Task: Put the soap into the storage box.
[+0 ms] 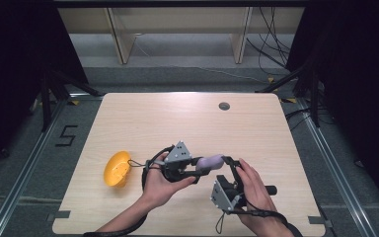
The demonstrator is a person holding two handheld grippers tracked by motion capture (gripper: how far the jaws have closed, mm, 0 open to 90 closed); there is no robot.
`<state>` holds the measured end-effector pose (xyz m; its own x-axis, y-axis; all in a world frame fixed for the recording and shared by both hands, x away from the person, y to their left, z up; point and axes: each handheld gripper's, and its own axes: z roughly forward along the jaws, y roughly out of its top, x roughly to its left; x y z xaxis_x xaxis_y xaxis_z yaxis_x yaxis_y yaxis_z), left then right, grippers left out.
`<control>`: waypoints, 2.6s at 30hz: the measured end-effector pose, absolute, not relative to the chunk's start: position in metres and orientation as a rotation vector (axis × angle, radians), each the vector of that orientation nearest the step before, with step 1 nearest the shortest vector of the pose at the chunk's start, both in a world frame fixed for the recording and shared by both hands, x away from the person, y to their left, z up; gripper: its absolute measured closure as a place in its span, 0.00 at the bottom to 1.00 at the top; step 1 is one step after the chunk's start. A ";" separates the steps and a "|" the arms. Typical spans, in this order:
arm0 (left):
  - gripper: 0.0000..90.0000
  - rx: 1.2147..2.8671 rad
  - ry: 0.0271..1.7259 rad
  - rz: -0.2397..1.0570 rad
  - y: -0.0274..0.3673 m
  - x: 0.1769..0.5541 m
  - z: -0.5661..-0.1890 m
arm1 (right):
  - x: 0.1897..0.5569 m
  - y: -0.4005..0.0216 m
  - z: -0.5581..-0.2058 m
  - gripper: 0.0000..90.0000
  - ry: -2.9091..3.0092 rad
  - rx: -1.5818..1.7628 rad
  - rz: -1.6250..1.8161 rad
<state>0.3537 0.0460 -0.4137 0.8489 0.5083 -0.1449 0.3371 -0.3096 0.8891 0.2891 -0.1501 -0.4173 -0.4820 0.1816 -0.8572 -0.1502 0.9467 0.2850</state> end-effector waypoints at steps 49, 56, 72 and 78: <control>0.65 1.760 0.806 0.503 0.082 0.331 -0.410 | 0.285 -0.189 -0.433 0.37 2.071 0.375 0.600; 0.65 1.746 0.817 0.513 0.085 0.328 -0.411 | 0.284 -0.189 -0.433 0.36 2.076 0.398 0.615; 0.65 1.705 0.847 0.571 0.104 0.322 -0.403 | 0.282 -0.189 -0.432 0.37 2.044 0.423 0.635; 0.65 1.694 0.859 0.597 0.109 0.320 -0.403 | 0.282 -0.189 -0.431 0.37 2.038 0.423 0.641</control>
<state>0.3203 0.1088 -0.4028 0.6110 0.7909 -0.0344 0.2432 -0.1461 0.9589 0.2821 -0.1895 -0.4315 -0.5115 0.5272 -0.6786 0.0441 0.8047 0.5920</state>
